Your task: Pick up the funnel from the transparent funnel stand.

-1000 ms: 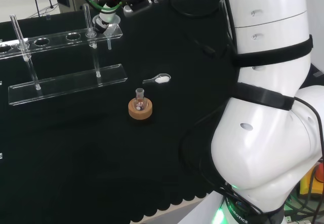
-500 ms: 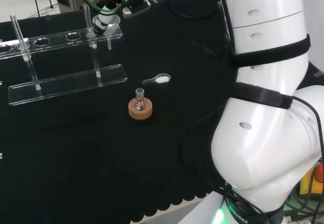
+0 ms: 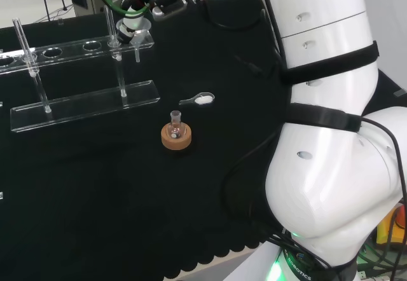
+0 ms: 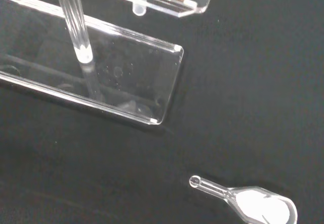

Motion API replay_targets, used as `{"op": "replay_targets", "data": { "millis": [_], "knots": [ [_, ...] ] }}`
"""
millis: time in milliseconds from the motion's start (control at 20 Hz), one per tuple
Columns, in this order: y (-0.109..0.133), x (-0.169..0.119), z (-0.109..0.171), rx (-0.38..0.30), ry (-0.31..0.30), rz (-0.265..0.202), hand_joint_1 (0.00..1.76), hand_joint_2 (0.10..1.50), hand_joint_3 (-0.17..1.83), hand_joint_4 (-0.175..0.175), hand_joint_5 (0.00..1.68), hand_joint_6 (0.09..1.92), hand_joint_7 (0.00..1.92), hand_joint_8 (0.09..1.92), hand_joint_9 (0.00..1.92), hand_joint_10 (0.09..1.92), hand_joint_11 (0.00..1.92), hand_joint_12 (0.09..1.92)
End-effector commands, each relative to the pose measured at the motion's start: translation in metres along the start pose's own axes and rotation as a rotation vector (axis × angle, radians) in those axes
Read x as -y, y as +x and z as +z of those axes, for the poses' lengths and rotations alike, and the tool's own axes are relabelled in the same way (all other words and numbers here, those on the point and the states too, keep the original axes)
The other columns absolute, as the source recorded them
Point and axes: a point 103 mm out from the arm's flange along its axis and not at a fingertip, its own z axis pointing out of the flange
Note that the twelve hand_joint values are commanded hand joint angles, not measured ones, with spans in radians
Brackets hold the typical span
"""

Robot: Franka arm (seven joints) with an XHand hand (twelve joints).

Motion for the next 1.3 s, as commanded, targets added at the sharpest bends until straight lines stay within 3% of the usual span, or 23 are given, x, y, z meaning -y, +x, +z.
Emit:
{"op": "replay_targets", "data": {
  "millis": [50,300,550,650,1050,1150,1300],
  "knots": [
    [-0.003,0.001,0.007,0.007,0.021,0.023,0.51,0.73,0.28,-0.003,0.09,0.09,0.00,0.41,0.08,0.95,0.23,1.51],
    [0.002,0.000,0.006,0.018,0.019,0.020,0.51,0.73,0.28,-0.005,0.12,0.09,0.00,0.48,0.10,0.95,0.24,1.51],
    [0.003,0.000,0.004,0.029,-0.012,0.004,0.52,0.72,0.30,-0.014,0.16,0.09,0.00,0.66,0.16,0.91,0.20,1.51],
    [0.001,0.000,0.003,0.007,-0.017,0.007,0.54,0.72,0.32,-0.021,0.20,0.09,0.03,0.71,0.24,0.85,0.19,1.51],
    [-0.003,-0.003,0.007,0.037,0.000,0.016,0.59,0.71,0.38,-0.034,0.27,0.09,0.13,0.72,0.43,0.72,0.20,1.50],
    [0.001,-0.001,0.004,0.073,-0.040,0.029,0.61,0.71,0.40,-0.038,0.31,0.09,0.16,0.72,0.46,0.70,0.21,1.50],
    [0.008,0.005,-0.005,0.152,-0.153,0.038,0.67,0.72,0.46,-0.045,0.48,0.09,0.34,0.69,0.59,0.63,0.25,1.48]
  ]
}}
